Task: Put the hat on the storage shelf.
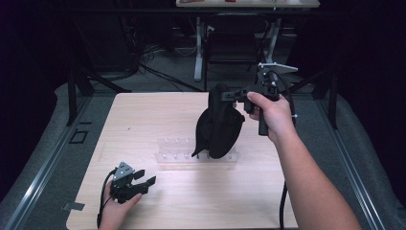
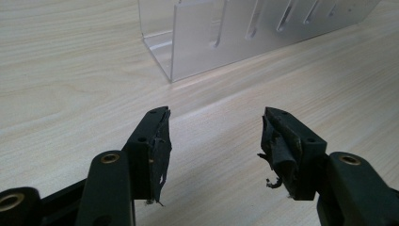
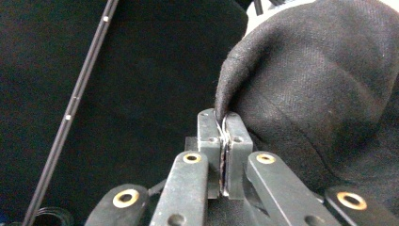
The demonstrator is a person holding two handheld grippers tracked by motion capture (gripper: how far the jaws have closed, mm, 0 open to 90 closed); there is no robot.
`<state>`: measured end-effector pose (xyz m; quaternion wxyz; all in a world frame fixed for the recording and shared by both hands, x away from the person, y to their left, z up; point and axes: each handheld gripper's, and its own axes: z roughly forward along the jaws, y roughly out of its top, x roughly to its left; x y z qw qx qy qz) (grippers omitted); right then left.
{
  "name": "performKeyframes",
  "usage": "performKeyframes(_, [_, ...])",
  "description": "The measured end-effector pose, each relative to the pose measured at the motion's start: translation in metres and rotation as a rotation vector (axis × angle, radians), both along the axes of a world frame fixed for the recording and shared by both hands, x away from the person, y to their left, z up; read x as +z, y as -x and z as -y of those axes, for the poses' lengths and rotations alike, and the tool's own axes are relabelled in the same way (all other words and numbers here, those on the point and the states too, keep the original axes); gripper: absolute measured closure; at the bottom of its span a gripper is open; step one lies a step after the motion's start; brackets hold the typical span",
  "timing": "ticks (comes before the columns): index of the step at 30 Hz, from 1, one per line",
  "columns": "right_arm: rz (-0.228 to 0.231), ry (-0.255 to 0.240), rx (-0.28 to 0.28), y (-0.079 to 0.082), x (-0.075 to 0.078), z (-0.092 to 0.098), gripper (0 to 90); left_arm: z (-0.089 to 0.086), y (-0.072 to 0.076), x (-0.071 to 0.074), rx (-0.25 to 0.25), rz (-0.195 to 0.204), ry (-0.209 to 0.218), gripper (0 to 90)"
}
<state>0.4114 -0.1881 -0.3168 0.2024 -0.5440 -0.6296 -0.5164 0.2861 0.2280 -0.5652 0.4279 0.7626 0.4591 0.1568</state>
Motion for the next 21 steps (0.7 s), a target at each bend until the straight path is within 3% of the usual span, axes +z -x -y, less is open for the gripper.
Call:
performKeyframes(6, [0.000,0.021,0.014,-0.0007,-0.0037,0.0002,88.4,0.0025,0.0003,-0.0004,-0.005,0.001,-0.003,42.9])
performKeyframes(15, [-0.009,-0.004,0.021,0.0023,-0.0072,-0.0038,88.3,0.0061,0.0014,0.0022,-0.021,0.004,-0.017,43.4])
performKeyframes(21, [-0.015,-0.028,0.016,0.0040,-0.0094,-0.0092,88.2,0.0083,0.0021,0.0052,-0.021,0.032,0.008,43.8])
